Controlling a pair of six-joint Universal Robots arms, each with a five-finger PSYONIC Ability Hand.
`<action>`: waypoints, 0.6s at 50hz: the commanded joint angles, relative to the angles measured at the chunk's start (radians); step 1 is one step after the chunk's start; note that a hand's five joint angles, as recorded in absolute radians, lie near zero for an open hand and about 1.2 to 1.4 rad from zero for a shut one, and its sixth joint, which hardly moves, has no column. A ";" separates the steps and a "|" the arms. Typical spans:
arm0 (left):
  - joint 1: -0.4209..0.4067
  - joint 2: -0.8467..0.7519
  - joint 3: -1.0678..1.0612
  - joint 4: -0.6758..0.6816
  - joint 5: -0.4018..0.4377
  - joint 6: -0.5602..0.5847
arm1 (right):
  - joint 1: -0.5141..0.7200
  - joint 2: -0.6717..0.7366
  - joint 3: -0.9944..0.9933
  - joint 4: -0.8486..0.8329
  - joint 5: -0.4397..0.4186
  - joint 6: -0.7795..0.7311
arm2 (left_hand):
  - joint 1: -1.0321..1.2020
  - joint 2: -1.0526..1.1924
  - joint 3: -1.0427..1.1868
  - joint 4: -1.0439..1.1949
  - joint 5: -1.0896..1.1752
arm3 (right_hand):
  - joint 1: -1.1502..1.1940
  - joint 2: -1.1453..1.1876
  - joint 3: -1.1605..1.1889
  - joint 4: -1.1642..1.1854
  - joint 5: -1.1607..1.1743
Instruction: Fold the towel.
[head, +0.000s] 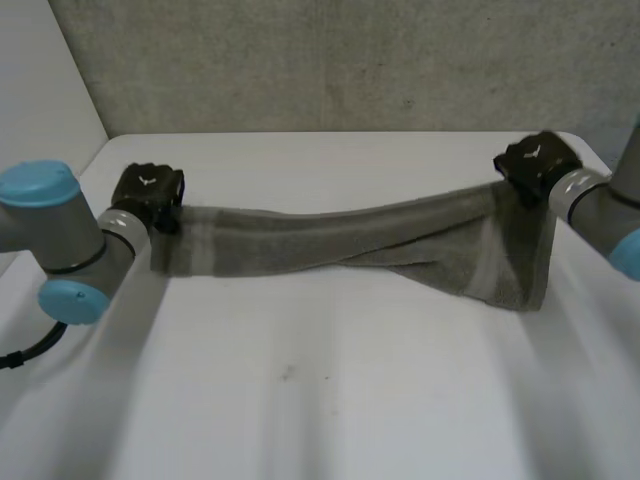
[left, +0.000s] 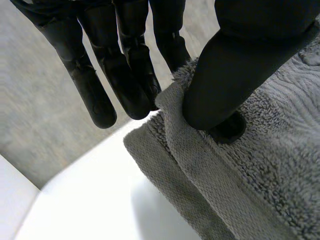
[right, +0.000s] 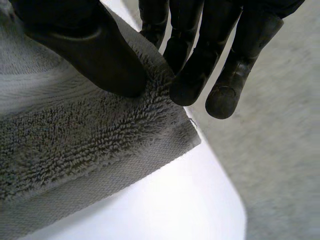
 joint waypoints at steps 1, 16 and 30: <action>0.003 0.210 -0.117 -0.009 -0.001 -0.053 | -0.002 -0.256 0.091 0.001 -0.002 0.087 | 0.218 0.186 0.180 0.179 0.260 | 0.059 0.064 0.057 0.056 0.040; 0.161 0.824 -0.356 -0.104 0.051 -0.447 | -0.085 -0.714 0.091 0.273 -0.090 0.204 | 0.218 0.186 0.180 0.179 0.260 | 0.059 0.064 0.057 0.056 0.040; 0.119 0.621 -0.507 -0.118 0.180 -0.452 | -0.031 -0.438 0.203 0.515 -0.092 -0.074 | 0.218 0.186 0.180 0.179 0.260 | 0.059 0.064 0.057 0.056 0.040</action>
